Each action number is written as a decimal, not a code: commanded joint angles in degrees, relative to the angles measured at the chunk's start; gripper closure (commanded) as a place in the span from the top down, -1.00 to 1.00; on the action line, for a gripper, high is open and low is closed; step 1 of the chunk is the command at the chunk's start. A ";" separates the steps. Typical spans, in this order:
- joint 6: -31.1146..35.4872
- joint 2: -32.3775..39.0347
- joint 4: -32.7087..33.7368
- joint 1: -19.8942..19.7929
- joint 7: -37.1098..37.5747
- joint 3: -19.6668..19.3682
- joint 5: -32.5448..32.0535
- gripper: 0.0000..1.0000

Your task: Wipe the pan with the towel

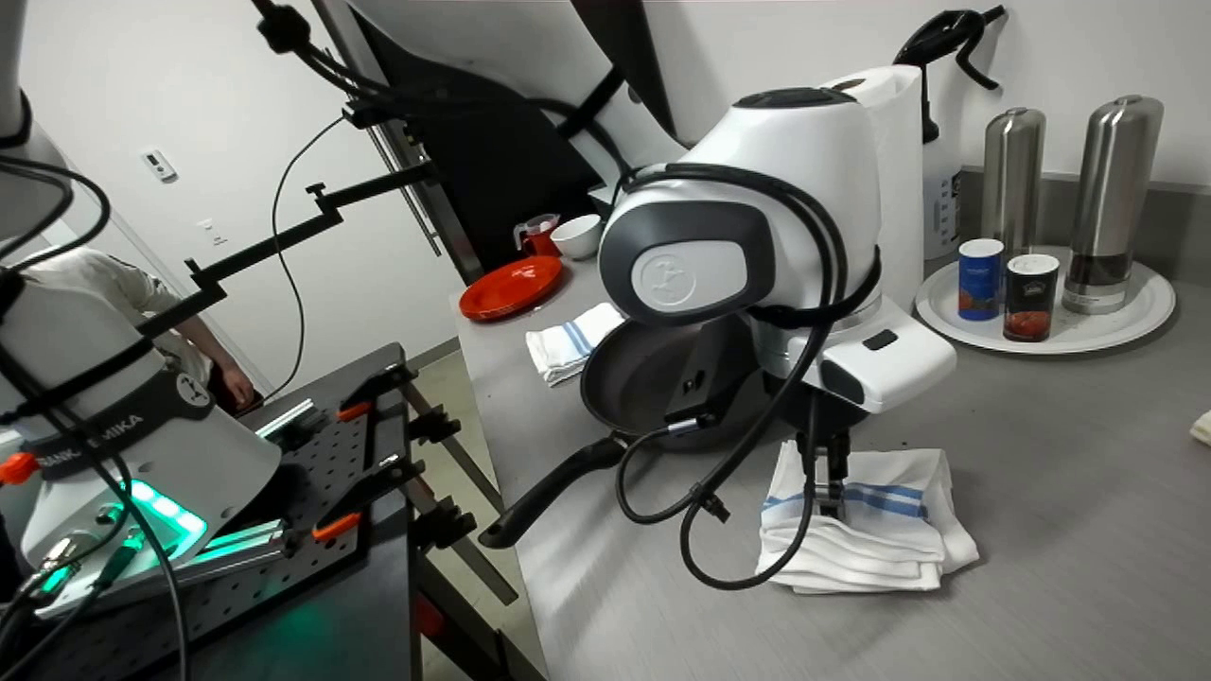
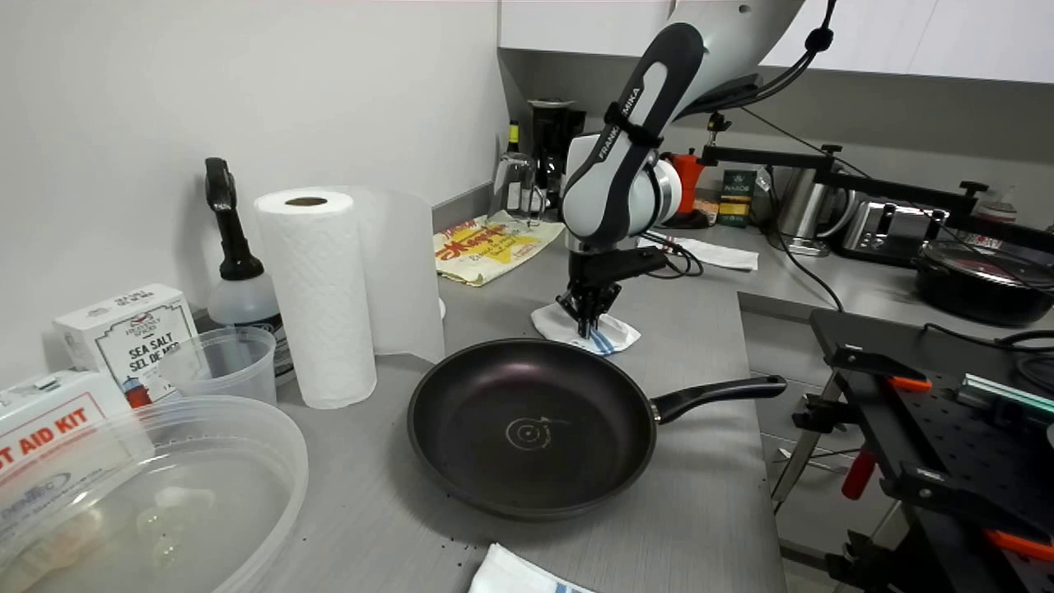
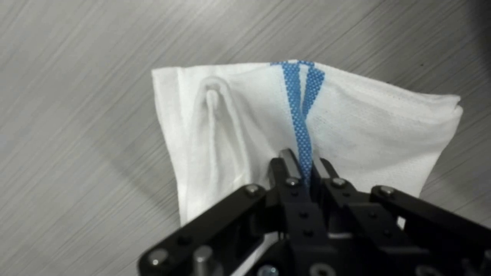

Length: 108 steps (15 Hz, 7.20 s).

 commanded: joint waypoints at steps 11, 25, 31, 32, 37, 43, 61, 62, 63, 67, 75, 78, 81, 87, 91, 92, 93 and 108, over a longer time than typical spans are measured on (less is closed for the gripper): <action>-1.94 -1.69 1.40 -0.59 -2.82 3.08 2.22 -0.96; -3.58 -17.39 0.65 1.63 -7.02 2.38 0.31 -0.96; -8.83 -24.54 -1.73 4.27 -9.21 5.21 0.55 -0.96; -9.57 -25.52 -2.44 4.76 -9.33 5.61 0.66 -0.96; -12.25 -29.91 -7.53 7.40 -9.18 6.08 0.05 -0.96; -12.57 -35.14 -16.22 10.67 -9.03 5.90 -1.75 -0.96; -5.76 -35.10 -29.67 17.21 -1.62 1.97 -17.86 -0.96; -5.04 -34.62 -29.89 17.69 -0.85 1.63 -18.85 -0.96; -4.29 -34.09 -30.03 18.13 -0.08 1.31 -19.62 -0.96; -1.78 -30.49 -29.06 20.00 2.99 -0.59 -21.83 -0.96; 0.75 -22.39 -23.87 23.45 7.23 -3.47 -20.92 -0.96; 0.89 -19.20 -20.84 25.23 9.02 -4.99 -21.37 -0.96; 0.70 -16.69 -18.27 26.33 9.72 -6.36 -21.20 -0.96; 0.73 -12.76 -15.16 28.10 10.61 -9.14 -21.30 -0.96; 0.60 -11.42 -14.56 28.48 10.47 -9.84 -21.01 -0.96; 0.63 -11.17 -14.54 28.55 10.48 -9.95 -20.98 -0.96; 0.65 -10.95 -14.49 28.63 10.50 -10.07 -20.96 -0.96; 0.38 -7.09 -13.93 28.76 10.83 -9.42 -19.43 -0.96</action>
